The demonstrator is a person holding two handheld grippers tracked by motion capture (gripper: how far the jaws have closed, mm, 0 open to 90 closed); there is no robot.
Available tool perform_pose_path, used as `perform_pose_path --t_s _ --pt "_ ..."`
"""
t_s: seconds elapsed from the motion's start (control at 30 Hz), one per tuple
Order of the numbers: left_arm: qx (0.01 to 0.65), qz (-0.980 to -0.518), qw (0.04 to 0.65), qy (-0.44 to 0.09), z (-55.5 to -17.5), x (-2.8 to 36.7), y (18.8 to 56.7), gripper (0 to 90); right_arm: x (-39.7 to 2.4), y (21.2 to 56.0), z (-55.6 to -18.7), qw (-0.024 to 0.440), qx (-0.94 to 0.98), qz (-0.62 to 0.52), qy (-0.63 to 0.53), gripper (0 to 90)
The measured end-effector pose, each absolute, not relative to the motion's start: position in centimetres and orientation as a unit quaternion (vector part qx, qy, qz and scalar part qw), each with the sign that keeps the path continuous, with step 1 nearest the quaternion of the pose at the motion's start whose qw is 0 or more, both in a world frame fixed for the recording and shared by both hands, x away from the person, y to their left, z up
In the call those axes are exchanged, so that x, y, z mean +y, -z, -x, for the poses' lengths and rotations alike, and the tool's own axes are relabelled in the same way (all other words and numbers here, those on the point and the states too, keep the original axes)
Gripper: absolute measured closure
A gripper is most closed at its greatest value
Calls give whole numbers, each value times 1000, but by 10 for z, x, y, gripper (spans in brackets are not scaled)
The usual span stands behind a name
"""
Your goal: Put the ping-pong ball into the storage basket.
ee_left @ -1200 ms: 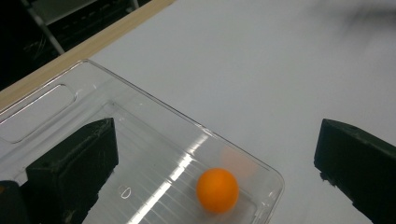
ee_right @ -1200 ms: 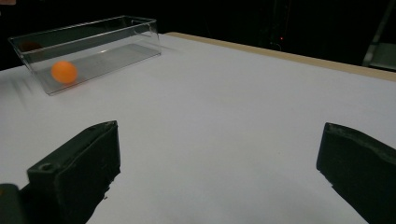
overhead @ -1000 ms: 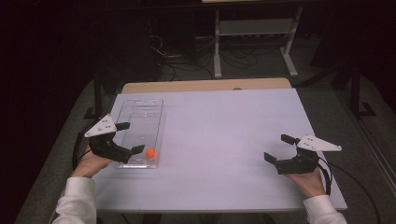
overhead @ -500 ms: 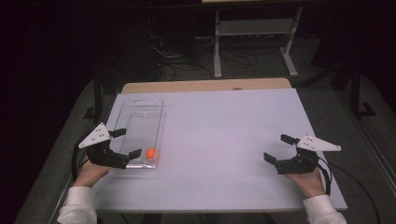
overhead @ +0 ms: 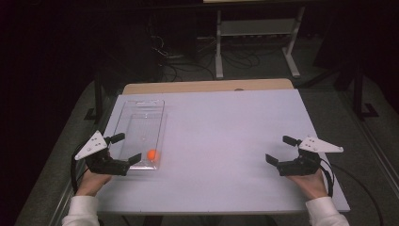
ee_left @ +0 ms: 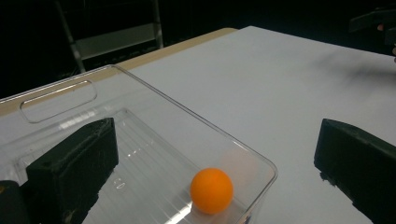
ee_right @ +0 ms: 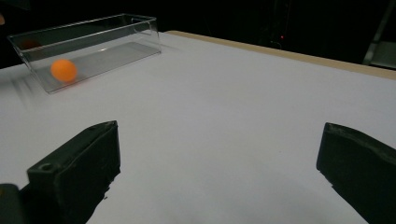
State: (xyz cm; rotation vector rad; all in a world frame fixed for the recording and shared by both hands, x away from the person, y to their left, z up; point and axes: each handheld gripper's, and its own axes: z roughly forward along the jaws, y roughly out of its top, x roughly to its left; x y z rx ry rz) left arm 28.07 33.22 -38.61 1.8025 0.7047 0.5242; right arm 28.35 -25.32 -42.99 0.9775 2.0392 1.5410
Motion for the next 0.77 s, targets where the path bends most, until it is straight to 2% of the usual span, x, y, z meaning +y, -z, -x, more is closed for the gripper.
perform_pose_path --t_s 0.43,0.77 --pt "326 -714 570 -241 -277 348 395 0 -253 430 -283 200 729 -350 -553 0" --pt "330 -711 568 -251 -274 349 400 0 -253 430 -283 200 729 -349 -553 0"
